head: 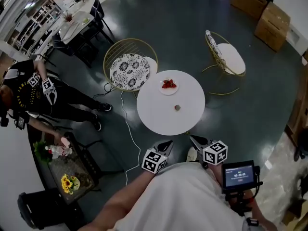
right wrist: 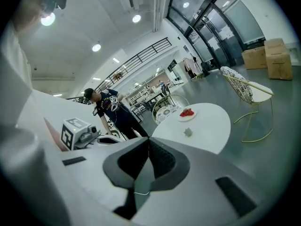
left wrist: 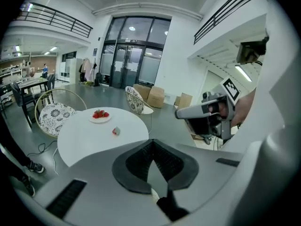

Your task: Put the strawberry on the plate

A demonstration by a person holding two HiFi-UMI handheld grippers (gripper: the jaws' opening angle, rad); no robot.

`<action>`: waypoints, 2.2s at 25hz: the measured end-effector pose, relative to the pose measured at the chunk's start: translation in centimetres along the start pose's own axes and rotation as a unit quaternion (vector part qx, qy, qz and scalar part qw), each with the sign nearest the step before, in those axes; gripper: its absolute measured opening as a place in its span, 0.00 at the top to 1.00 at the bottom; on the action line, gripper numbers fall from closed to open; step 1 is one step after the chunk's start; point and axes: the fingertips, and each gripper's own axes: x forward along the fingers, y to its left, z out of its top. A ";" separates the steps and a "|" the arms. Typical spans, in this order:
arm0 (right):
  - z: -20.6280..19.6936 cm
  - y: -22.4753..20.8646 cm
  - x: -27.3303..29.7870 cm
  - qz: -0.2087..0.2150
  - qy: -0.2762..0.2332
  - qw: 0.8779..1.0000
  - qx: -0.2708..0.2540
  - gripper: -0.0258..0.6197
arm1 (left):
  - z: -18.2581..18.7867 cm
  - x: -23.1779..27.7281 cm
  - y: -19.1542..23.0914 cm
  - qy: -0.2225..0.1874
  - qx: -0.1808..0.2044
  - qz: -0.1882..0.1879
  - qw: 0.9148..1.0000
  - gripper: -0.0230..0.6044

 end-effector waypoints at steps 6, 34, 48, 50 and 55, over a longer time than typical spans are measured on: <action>1.6 -3.4 0.2 0.015 0.007 1.000 -0.005 0.95 | 1.7 3.4 1.7 0.010 0.002 0.021 1.000 0.95; 5.4 -11.3 7.1 0.023 0.072 0.997 0.027 0.95 | 4.0 11.5 10.5 0.081 0.010 0.025 0.996 0.95; 5.8 -14.5 10.7 -0.046 0.067 0.996 0.049 0.95 | 0.8 16.2 15.1 0.158 0.098 -0.056 0.981 0.95; 6.8 -14.6 11.8 -0.047 0.066 0.995 0.051 0.95 | 1.2 17.1 16.8 0.175 0.132 -0.060 0.974 0.92; 6.8 -15.8 10.7 -0.074 0.063 0.993 0.067 0.95 | -0.4 19.3 16.9 0.229 0.244 -0.108 0.936 0.77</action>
